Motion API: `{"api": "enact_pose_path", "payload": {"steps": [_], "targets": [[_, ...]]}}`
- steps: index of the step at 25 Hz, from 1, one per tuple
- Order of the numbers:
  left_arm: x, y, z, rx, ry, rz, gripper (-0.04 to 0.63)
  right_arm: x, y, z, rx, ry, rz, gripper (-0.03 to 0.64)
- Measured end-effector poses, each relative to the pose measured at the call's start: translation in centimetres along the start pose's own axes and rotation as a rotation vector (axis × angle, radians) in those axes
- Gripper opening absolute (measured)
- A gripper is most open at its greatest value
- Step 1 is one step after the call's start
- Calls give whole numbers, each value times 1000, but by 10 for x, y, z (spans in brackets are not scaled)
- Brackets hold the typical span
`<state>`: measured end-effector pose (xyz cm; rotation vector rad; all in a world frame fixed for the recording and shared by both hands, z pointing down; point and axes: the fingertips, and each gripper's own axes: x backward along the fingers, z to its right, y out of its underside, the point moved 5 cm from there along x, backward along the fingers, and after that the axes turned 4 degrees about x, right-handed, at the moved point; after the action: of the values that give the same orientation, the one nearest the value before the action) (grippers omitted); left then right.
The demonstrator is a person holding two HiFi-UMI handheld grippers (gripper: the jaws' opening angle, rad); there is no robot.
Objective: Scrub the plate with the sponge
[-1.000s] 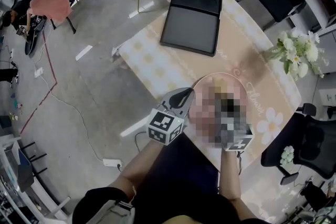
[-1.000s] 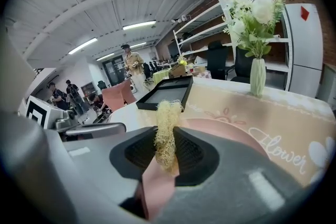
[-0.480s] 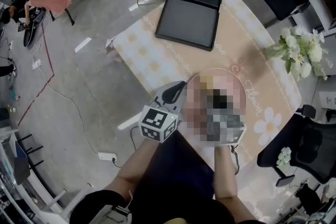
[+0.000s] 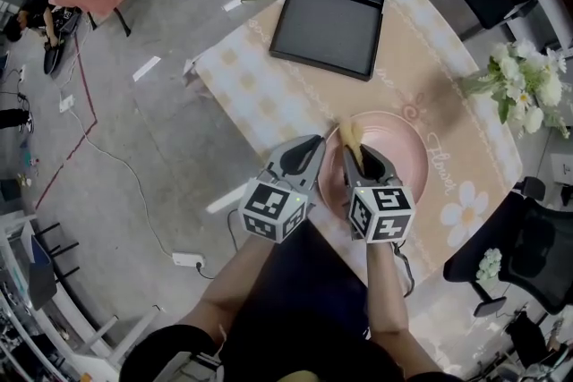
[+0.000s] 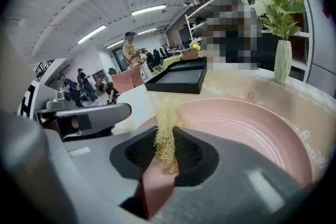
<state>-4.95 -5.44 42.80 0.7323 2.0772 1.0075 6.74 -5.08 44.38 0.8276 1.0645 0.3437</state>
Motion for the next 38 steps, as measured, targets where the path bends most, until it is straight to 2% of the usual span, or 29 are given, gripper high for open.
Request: {"api": "enact_pose_path", "payload": {"steps": [8,21,38], "targets": [[1,1,1,-5,4,-11,25,-6,2,-3,49,-1,-46,82],[1,2,3,-19,8,-26,25,-7,1,3,22,-21,-60,82],[1,3,4,-22,8,-28,25,1,-3,32,22,51,-57,81]]}}
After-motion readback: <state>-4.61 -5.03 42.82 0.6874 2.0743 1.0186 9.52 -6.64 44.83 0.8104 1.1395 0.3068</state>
